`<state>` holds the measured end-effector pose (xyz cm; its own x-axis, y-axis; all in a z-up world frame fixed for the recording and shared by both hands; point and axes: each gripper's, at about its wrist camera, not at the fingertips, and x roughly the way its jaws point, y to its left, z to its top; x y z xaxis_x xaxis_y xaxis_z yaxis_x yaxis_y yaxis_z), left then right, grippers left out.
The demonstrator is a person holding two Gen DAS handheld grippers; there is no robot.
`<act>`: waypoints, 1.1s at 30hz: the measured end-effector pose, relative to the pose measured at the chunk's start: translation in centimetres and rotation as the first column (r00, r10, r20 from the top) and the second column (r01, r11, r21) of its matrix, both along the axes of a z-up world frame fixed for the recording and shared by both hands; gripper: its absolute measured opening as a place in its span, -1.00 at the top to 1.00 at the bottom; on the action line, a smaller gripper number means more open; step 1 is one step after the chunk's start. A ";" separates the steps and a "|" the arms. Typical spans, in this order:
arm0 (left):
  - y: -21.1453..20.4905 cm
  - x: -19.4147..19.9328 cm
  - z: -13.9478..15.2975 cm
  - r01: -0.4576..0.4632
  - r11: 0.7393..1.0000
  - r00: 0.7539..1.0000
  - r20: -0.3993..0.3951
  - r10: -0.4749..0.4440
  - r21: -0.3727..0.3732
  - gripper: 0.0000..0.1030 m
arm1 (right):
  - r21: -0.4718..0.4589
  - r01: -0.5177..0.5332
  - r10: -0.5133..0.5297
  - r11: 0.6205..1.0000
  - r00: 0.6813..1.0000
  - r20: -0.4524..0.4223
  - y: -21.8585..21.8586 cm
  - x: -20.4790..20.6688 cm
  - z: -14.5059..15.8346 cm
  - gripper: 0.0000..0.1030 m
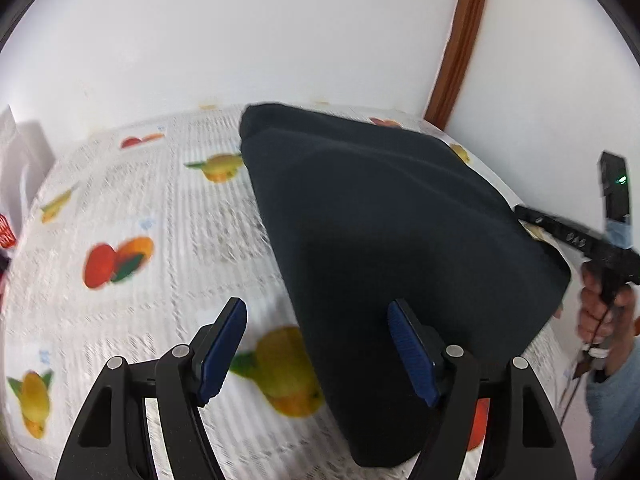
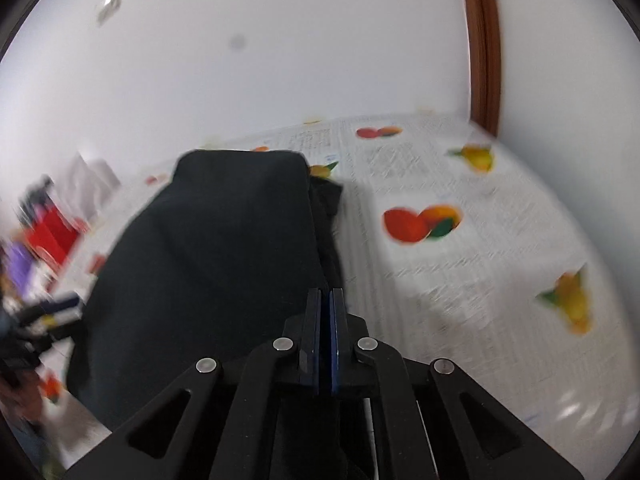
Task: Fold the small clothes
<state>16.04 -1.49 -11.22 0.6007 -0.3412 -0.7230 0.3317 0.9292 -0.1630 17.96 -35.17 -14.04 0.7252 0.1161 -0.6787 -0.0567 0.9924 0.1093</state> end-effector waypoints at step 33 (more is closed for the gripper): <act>-0.3 4.5 -0.8 -0.043 0.999 0.997 -0.063 0.043 -0.002 -0.37 | 0.049 0.009 -0.003 0.999 0.993 -0.117 2.3 15.1 1.6 0.63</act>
